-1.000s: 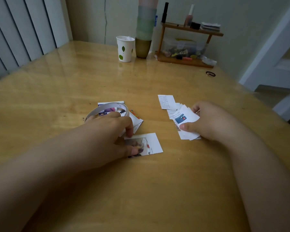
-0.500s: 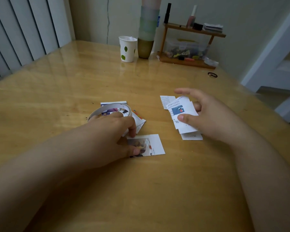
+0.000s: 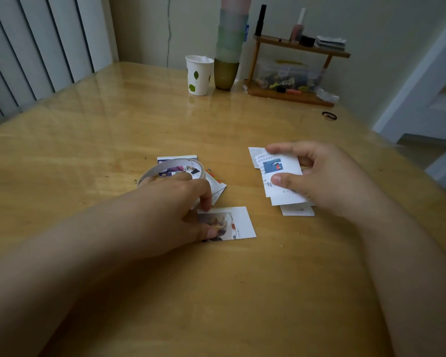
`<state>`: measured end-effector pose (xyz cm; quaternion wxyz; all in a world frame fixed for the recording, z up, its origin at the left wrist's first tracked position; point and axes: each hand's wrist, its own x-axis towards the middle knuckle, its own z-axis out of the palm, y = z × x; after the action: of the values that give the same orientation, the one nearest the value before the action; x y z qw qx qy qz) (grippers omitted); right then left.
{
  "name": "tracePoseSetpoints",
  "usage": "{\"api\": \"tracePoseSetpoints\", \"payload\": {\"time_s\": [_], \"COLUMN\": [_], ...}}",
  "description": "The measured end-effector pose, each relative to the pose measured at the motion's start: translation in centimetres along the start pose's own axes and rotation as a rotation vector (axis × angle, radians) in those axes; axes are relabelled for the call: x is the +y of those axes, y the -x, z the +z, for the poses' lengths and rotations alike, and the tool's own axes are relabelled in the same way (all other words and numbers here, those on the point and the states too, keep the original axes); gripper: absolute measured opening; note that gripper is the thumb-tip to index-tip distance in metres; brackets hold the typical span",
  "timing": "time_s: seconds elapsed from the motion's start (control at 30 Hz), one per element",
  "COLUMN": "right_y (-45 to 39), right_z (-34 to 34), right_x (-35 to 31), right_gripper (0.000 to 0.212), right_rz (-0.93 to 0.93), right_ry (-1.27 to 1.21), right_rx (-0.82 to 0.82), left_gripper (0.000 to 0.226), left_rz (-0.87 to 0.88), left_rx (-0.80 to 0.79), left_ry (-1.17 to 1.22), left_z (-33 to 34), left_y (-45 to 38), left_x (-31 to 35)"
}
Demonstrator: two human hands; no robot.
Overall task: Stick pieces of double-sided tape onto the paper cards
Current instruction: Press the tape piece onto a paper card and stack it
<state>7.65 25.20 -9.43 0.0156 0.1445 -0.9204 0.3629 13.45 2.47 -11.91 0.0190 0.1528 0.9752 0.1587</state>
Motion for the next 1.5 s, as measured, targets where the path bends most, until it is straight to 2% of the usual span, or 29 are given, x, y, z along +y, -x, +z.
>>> {"api": "tracePoseSetpoints", "payload": {"time_s": [0.07, 0.27, 0.37, 0.5, 0.6, 0.7, 0.77, 0.87, 0.97, 1.1, 1.23, 1.37, 1.5], "right_y": [-0.1, -0.1, -0.3, -0.3, -0.1, 0.3, 0.6, 1.0, 1.2, 1.3, 1.5, 1.6, 1.8], "right_z": [0.0, 0.0, 0.0, 0.0, -0.5, -0.3, 0.0, 0.3, 0.9, 1.8, 2.7, 3.3, 3.3], "right_x": [0.0, 0.0, 0.3, 0.3, -0.3, -1.2, -2.0, -2.7, -2.9, -2.7, -2.6, -2.7, -2.9], "right_gripper": [0.030, 0.024, 0.013, 0.012, 0.006, 0.007, 0.004, 0.011, 0.012, 0.007, 0.027, 0.041, 0.036], "right_rz": [0.008, 0.044, 0.042, 0.025, 0.035, 0.080, 0.138, 0.222, 0.253, 0.283, 0.252, 0.232, 0.221], "right_ry": [0.039, -0.050, 0.033, 0.147, 0.073, -0.277, -0.489, -0.593, -0.531, -0.388, -0.155, -0.097, -0.044], "right_rx": [0.020, 0.073, 0.150, 0.236, 0.281, 0.223, 0.128, -0.085, -0.219, -0.224, -0.232, -0.253, -0.239], "left_gripper": [0.028, 0.027, 0.027, 0.030, 0.031, 0.034, 0.038, 0.039, 0.038, 0.038, 0.044, 0.043, 0.022], "left_rz": [0.001, 0.003, -0.021, -0.044, -0.057, -0.070, -0.071, -0.066, -0.060, -0.059, -0.050, -0.048, -0.021], "left_rx": [-0.006, -0.004, -0.018, -0.053, -0.065, -0.051, -0.042, -0.022, -0.003, -0.003, -0.003, -0.037, -0.044], "left_ry": [0.001, -0.019, -0.015, -0.034, -0.052, -0.074, -0.112, -0.129, -0.153, -0.154, -0.136, -0.106, -0.082], "left_z": [0.0, -0.2, -0.4, -0.8, -1.0, -0.8, -0.6, -0.3, 0.0, 0.1, 0.0, -0.3, -0.6], "left_y": [0.0, 0.1, 0.2, 0.2, 0.3, 0.2, 0.0, -0.1, -0.1, 0.1, 0.3, 0.4, 0.5], "left_x": [0.0, 0.2, 0.3, 0.5, 0.5, 0.2, 0.2, 0.3, 0.5, 1.0, 1.2, 1.1, 0.7]}}
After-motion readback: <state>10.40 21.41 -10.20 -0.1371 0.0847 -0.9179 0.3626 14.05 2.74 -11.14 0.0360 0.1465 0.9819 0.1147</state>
